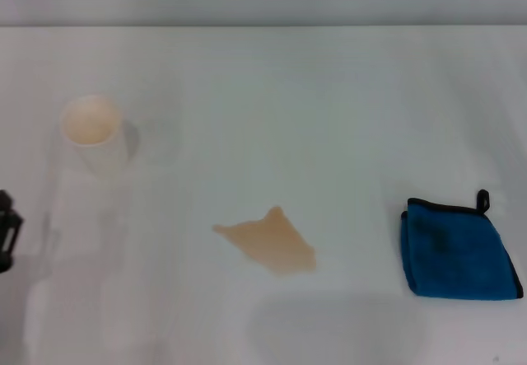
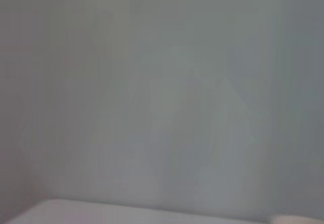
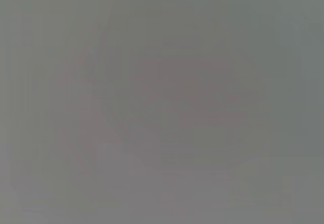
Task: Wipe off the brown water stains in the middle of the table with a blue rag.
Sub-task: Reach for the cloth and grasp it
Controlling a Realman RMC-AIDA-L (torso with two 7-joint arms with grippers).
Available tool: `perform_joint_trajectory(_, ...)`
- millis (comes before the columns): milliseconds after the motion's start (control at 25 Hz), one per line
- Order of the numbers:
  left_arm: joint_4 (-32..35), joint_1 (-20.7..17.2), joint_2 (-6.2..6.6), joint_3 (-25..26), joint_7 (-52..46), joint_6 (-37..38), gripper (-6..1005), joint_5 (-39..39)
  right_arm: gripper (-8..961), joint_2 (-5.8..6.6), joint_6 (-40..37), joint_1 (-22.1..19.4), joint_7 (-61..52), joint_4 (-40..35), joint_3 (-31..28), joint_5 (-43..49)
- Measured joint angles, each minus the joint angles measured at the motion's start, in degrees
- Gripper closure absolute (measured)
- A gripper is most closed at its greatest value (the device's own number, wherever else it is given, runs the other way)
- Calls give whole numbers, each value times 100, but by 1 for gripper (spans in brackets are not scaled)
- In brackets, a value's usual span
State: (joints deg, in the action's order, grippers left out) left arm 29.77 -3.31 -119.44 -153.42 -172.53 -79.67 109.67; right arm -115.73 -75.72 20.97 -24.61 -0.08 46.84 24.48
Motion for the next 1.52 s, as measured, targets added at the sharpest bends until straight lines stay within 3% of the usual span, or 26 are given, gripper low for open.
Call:
perform_joint_trajectory(160,-14,-61,22,-34,-1,-321,137,-211,128,74,15,-143,-940,-166,330,393)
perform_joint_trajectory(360,-22,45,76,-111,-8,-353,138,-137,134,173,239,-325,-1662,-910,998,1156)
perform_joint_trajectory(640,-92,284,67,-253,-8,-254,138,-152,142,567,341,-357,-4279,-2712,1713,3333)
perform_joint_trajectory(800,-69,345,64,-257,-8,-159,138,-156,142,799,332,-87,-5859,-3507,1785,4989)
perform_joint_trajectory(1000,-89,383,57,-259,-9,-123,137,-157,143,1003,86,507,-7087,-3799,1789,6763)
perform_joint_trajectory(1160,-106,464,47,-259,-8,-32,137,-156,144,1077,-472,873,-7711,-4119,1789,7834)
perform_joint_trajectory(1520,-97,529,42,-257,-8,3,138,-156,147,1066,-1703,1209,-9049,-5534,1727,9493)
